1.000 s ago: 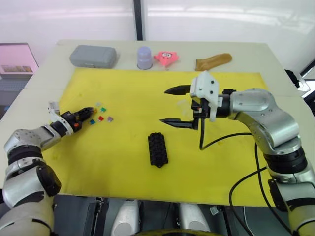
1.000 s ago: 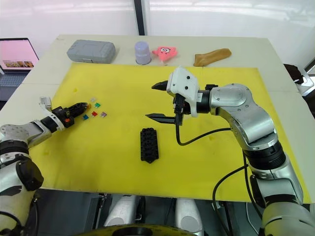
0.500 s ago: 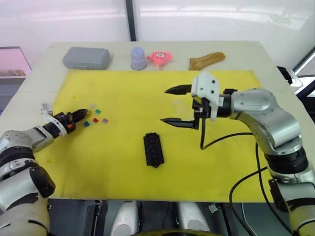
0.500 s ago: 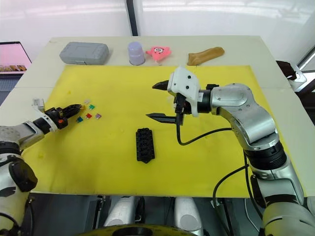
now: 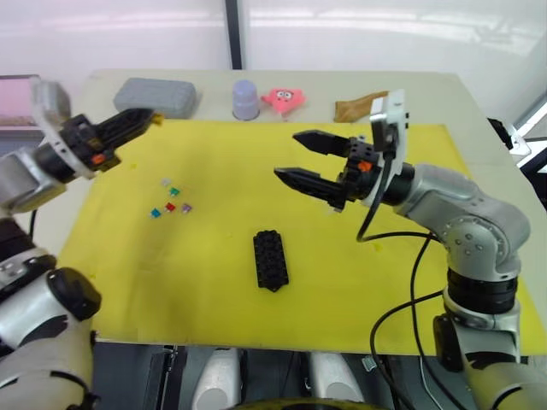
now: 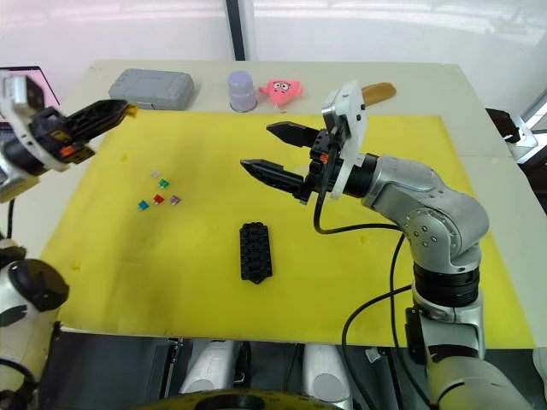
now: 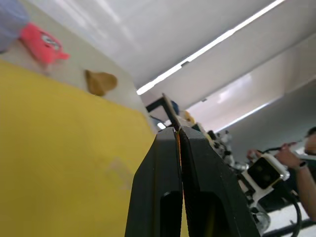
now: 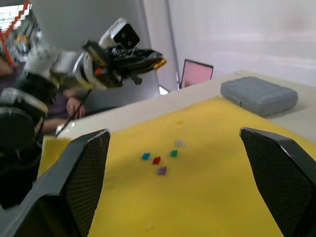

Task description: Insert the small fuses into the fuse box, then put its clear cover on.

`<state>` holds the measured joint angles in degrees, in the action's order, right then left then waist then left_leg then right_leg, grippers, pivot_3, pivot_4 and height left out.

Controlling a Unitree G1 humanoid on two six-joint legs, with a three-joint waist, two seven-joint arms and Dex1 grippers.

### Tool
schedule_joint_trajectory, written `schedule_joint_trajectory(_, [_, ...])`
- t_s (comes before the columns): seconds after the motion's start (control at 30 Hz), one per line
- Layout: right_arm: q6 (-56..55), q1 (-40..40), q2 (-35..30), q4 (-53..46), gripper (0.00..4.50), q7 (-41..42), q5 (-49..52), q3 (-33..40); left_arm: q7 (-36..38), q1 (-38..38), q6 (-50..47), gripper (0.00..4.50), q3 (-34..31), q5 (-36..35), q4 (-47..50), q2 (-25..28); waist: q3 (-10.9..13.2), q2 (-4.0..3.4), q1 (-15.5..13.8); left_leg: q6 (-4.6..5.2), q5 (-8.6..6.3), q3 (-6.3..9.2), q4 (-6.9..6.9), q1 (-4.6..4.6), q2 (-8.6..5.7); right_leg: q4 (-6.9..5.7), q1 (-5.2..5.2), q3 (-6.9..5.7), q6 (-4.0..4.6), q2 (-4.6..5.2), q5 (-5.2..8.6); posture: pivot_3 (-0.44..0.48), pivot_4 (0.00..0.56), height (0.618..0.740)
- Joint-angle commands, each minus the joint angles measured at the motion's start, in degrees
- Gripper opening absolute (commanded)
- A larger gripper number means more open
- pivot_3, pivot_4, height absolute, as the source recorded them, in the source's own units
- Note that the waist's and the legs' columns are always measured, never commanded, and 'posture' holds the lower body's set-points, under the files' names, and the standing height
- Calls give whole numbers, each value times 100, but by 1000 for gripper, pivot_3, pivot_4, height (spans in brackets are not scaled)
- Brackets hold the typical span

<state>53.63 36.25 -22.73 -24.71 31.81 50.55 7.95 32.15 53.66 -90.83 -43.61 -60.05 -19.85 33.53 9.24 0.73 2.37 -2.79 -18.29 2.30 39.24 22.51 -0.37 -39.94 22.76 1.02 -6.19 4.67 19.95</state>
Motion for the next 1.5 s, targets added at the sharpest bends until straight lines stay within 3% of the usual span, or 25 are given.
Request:
schedule_joint_trajectory(0.03, [104, 179, 628, -39, 4500, -981, 826, 427, -413, 544, -19, 66, -46, -521, 388, -694, 0, 0, 2, -1, 0, 0, 0, 0, 1, 0, 0, -2, 0, 0, 0, 0, 150, 740])
schedule_joint_trajectory(0.17, [165, 185, 994, -71, 4500, -1592, 1185, 422, -871, 805, 211, 66, -44, -880, 560, -1518, 0, 0, 25, -1, 0, -5, 0, 0, 0, -1, 2, -3, 0, 0, 0, 0, 150, 740])
schedule_joint_trajectory(0.3, [125, 100, 1182, -155, 4500, -2014, 1417, 304, -1327, 910, 366, 66, 10, -1296, 649, -1984, 0, 0, 83, -1, 0, -11, -6, -1, 4, -2, 7, 2, 0, -3, 0, 0, 150, 740])
schedule_joint_trajectory(0.57, [-103, 273, 1441, -74, 4500, -2850, 2109, 386, -2092, 766, 889, 66, 180, -2155, 632, -2372, 0, 0, 160, -1, 1, -11, -7, -1, 7, -3, 7, 3, 0, -8, 0, 0, 150, 740])
schedule_joint_trajectory(0.83, [-517, 699, 1644, 260, 4500, -3344, 2149, 316, -2612, 507, 1560, 66, 658, -2941, 810, -2579, 0, 0, 157, -1, 1, -11, -6, -1, 5, -2, 6, 4, 0, -7, 0, 0, 150, 740])
schedule_joint_trajectory(0.97, [-639, 929, 1655, 424, 3097, -3472, 2278, 370, -2771, 383, 1834, 0, 944, -3279, 906, -2530, 0, 0, 159, -1, 1, -13, -6, -1, 6, -2, 7, 6, 0, -8, 0, 0, 150, 740])
schedule_joint_trajectory(1.27, [-786, 1037, 1642, 565, 3097, -3552, 2440, 312, -3017, 202, 2350, 0, 1459, -3867, 1041, -2304, 0, 0, 160, -1, 1, -13, -6, -1, 6, 0, 6, 6, 0, -9, 0, 0, 150, 740])
schedule_joint_trajectory(1.37, [-809, 1047, 1664, 567, 2290, -3564, 2557, 318, -3070, 138, 2500, 0, 1613, -4012, 1108, -2243, 0, 0, 158, -1, 1, -13, -6, -1, 6, 0, 6, 6, 0, -9, 0, 0, 150, 740])
schedule_joint_trajectory(1.43, [-813, 1057, 1639, 558, 1331, -3584, 2597, 302, -3101, 96, 2600, 0, 1706, -4105, 1140, -2198, 0, 0, 159, -1, 1, -13, -6, -1, 6, 1, 6, 6, 0, -9, 0, 0, 150, 740])
schedule_joint_trajectory(1.5, [-843, 1071, 1618, 547, 1331, -3581, 2620, 286, -3153, 64, 2702, 0, 1787, -4185, 1166, -2156, 0, 0, 158, -1, 1, -13, -6, -1, 6, 1, 6, 7, 0, -9, 0, 0, 150, 740])
